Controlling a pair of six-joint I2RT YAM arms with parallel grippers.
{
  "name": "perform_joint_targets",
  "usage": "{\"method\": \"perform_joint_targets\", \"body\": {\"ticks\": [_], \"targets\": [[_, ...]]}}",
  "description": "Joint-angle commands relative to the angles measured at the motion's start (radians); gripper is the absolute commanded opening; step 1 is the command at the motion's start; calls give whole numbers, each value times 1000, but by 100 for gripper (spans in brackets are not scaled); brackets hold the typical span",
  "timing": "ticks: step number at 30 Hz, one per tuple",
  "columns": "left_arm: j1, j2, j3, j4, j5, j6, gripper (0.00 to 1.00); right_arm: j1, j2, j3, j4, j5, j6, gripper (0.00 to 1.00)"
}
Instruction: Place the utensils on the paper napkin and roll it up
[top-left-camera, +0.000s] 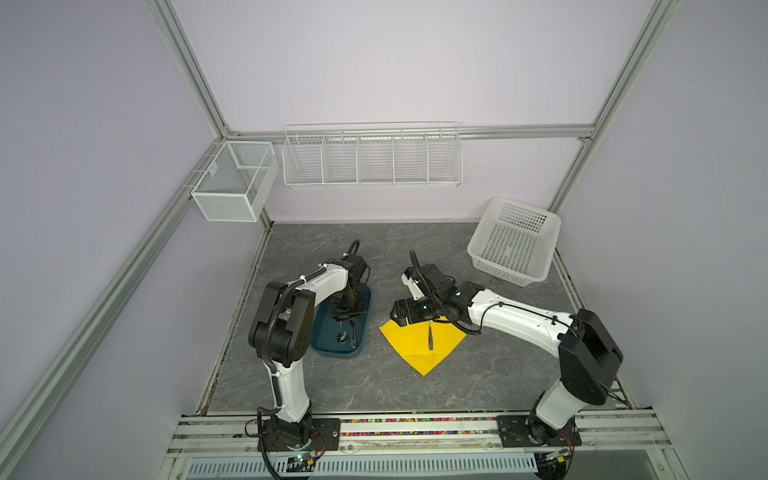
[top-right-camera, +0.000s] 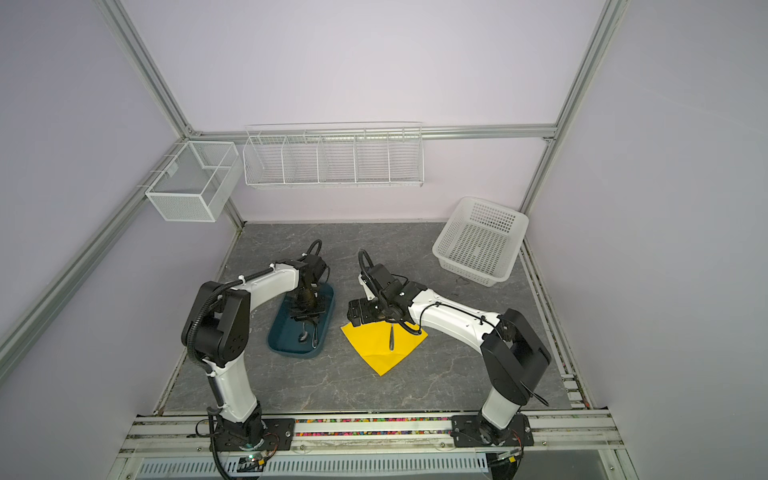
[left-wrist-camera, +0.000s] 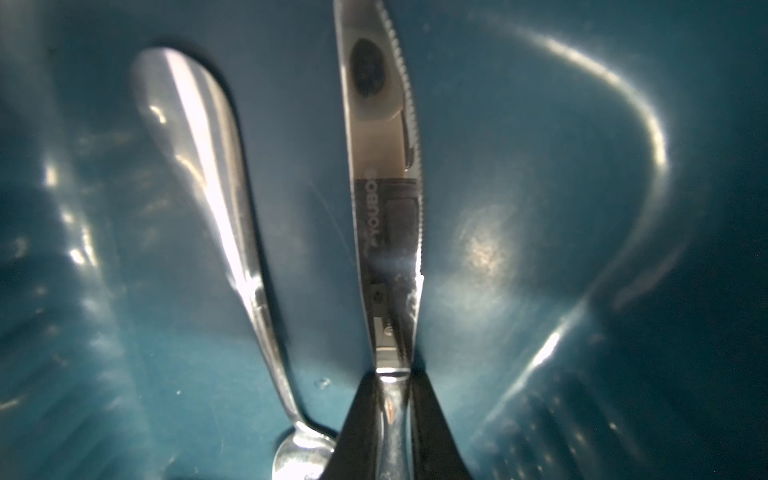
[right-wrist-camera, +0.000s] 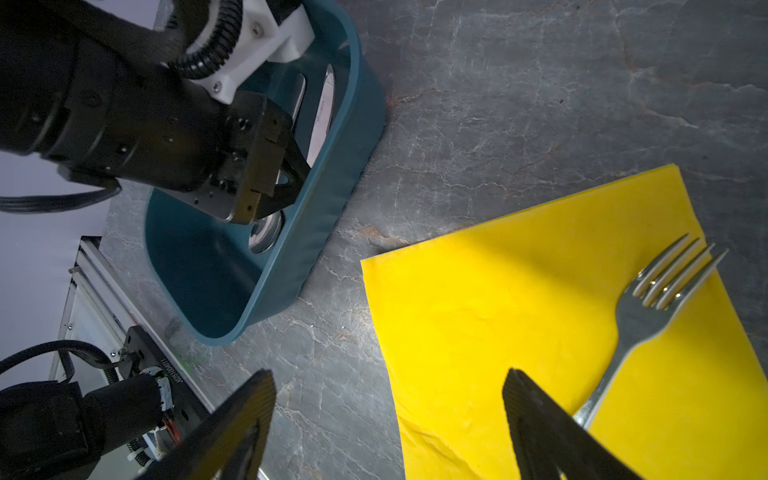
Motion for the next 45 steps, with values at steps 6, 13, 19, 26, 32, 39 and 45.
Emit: {"method": "perform_joint_targets", "body": {"ticks": [6,13,19,26,32,39,45], "targets": [[0,155,-71,56,-33,5,20,0,-60,-42,-3,30,23,89],[3,170,-94,102,19,29,16,2,-30,13,-59,70,48,89],[5,176,-92,120,34,24,14,2,-15,16,-51,109,113,89],[5,174,-85,123,41,21,13,2,-19,-10,-7,132,205,89],[2,178,-77,125,43,4,13,-1,0,23,-69,149,189,89],[0,183,-81,123,27,14,11,-1,-8,3,-27,138,211,89],[0,191,-53,110,31,44,10,4,-19,10,-33,113,210,89]]}}
